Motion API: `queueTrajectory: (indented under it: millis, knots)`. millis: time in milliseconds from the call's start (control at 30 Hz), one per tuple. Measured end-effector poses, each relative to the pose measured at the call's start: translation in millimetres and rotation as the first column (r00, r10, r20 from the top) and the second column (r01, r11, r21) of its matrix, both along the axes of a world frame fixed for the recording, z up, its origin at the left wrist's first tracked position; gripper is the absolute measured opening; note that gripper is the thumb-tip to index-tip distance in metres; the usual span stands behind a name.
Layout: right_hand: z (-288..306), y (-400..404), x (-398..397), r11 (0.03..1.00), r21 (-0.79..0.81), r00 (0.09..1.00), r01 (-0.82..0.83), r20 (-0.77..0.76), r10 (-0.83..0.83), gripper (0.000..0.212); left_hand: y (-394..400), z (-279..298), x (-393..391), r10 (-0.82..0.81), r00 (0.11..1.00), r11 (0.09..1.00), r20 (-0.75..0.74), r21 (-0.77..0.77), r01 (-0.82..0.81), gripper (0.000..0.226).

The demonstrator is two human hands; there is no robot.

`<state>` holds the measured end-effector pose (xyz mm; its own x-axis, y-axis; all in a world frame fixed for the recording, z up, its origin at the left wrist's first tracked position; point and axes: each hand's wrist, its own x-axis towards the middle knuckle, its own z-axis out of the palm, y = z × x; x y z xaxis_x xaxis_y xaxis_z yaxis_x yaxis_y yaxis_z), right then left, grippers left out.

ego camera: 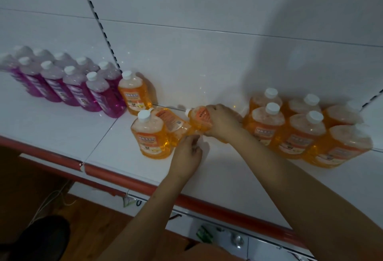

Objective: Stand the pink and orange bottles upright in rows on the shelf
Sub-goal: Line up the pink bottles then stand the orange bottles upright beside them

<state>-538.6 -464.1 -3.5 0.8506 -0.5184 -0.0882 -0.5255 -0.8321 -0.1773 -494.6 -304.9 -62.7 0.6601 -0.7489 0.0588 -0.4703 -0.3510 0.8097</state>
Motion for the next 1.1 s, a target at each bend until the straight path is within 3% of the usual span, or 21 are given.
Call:
queueTrajectory:
  millis: [100,167,267,300,367,467,533,600,667,733,800,900,1100]
  knots:
    - [1.4,-0.6,-3.5,0.999,0.036,0.999,0.029,0.04,-0.031,0.08,0.4,3.5,3.9,0.026,0.977,0.999,-0.21,-0.024,-0.032,0.035]
    - [9.1,1.8,-10.3,0.99,0.129,0.988,0.047,0.139,-0.065,0.082,1.8,4.1,8.1,-0.025,0.917,0.998,-0.398,-0.06,0.001,0.043]
    - [32.2,6.5,-23.3,0.936,0.351,0.927,0.043,0.336,-0.169,0.077,2.1,7.2,9.5,-0.171,0.662,0.974,-0.73,-0.227,0.001,0.06]
    - [40.5,8.6,-27.0,0.878,0.478,0.891,0.011,0.394,-0.226,0.075,1.4,10.0,9.2,-0.215,0.591,0.963,-0.777,-0.269,-0.003,0.062]
    - [52.8,11.3,-32.3,0.664,0.739,0.829,-0.113,0.438,-0.346,0.075,-2.5,18.9,7.3,-0.323,0.458,0.936,-0.828,-0.352,0.023,0.055]
    - [59.0,10.4,-40.7,0.446,0.86,0.817,-0.247,0.433,-0.382,0.069,-6.5,35.3,6.2,-0.498,0.193,0.86,-0.845,-0.51,-0.011,0.051]
    - [64.3,11.7,-46.7,0.389,0.874,0.824,-0.29,0.435,-0.363,0.061,-7.0,44.6,8.6,-0.543,0.133,0.832,-0.829,-0.552,-0.044,0.056]
    - [73.7,11.1,-51.9,0.437,0.851,0.831,-0.291,0.451,-0.324,0.049,-9.0,52.0,8.9,-0.514,0.203,0.846,-0.833,-0.532,-0.04,0.055]
    - [86.6,7.4,-55.1,0.565,0.791,0.823,-0.234,0.47,-0.318,0.039,-14.0,57.3,5.8,-0.413,0.318,0.891,-0.853,-0.451,-0.053,0.046]
    - [97.0,-1.5,-56.6,0.722,0.678,0.828,-0.137,0.479,-0.293,0.049,-19.4,58.0,2.4,-0.304,0.449,0.921,-0.84,-0.38,-0.087,0.041]
    - [104.2,-10.0,-57.8,0.813,0.575,0.86,-0.095,0.458,-0.223,0.062,-24.7,55.7,1.8,-0.225,0.596,0.939,-0.771,-0.334,-0.079,0.039]
    - [112.0,-20.0,-58.0,0.915,0.397,0.911,-0.067,0.398,-0.105,0.054,-33.9,51.2,5.0,-0.143,0.788,0.965,-0.599,-0.261,-0.023,0.041]
    - [108.7,-42.0,-52.6,0.971,0.238,0.931,0.004,0.353,-0.09,0.033,-62.3,51.6,9.0,-0.137,0.878,0.966,-0.459,-0.259,0.015,0.045]
